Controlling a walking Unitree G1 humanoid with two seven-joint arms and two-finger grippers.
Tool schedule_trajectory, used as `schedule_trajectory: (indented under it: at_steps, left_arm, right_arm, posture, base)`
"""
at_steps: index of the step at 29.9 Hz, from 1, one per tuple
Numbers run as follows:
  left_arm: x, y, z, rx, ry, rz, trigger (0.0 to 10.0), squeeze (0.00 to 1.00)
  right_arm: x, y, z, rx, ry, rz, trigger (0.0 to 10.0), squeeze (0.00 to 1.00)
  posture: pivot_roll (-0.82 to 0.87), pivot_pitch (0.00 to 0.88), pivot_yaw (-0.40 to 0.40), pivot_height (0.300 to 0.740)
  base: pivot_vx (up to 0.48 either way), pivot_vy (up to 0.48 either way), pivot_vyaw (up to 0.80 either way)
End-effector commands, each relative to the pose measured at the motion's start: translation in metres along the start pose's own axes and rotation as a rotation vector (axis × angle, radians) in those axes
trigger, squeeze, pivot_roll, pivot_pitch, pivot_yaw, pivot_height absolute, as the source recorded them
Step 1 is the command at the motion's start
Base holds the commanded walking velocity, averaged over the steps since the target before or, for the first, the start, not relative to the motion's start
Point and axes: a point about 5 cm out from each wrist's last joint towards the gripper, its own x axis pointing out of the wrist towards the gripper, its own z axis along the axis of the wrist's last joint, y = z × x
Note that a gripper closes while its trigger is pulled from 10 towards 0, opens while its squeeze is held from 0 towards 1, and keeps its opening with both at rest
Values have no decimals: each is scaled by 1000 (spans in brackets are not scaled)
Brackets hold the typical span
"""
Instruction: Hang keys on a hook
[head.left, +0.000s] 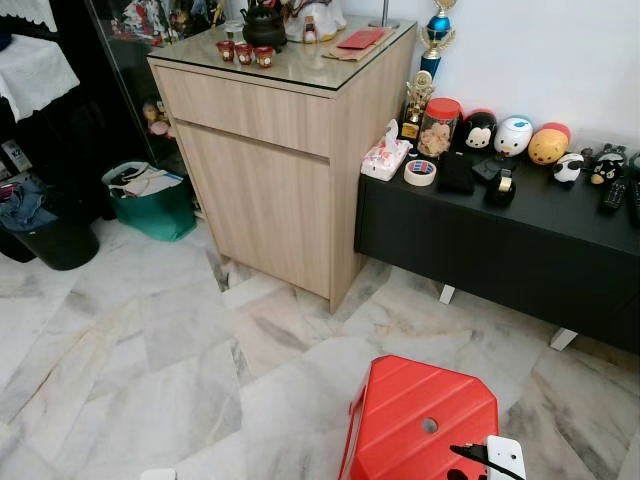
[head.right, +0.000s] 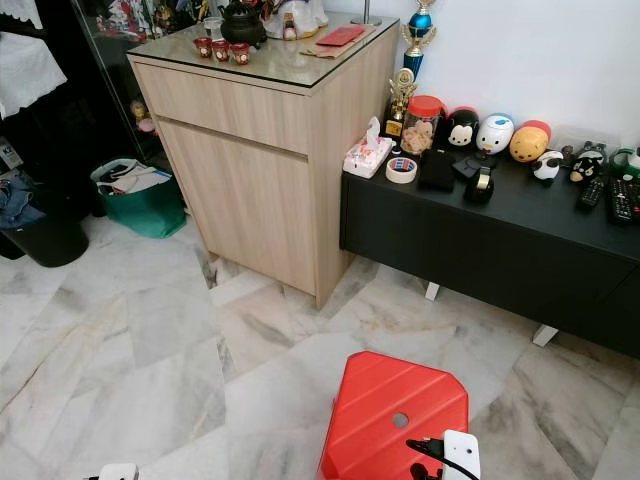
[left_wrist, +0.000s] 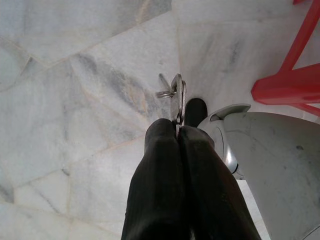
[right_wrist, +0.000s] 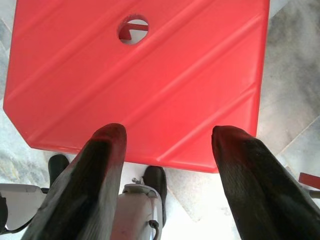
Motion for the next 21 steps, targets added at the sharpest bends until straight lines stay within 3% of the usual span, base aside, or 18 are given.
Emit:
schedule_trajectory:
  at_steps: [1,15,21]
  left_arm:
    - [-2,0,-8,-14,24,3,10000,0]
    - [1,-23,-10,-14,30,-21,10000,0]
    - [2,-25,-8,-15,25,-24,10000,0]
  right_arm:
    - [0,-1,3,-15,-4,-5,10000,0]
    - [0,-2,2,-15,-2,0,10000,0]
    - [0,-2,3,-20,-3,3,10000,0]
  posture:
    - [-36,0,4,740]
    - [-35,0,6,740]
    - [-35,0,6,740]
  base:
    - [0,0,0]
    - [0,0,0]
    - [0,0,0]
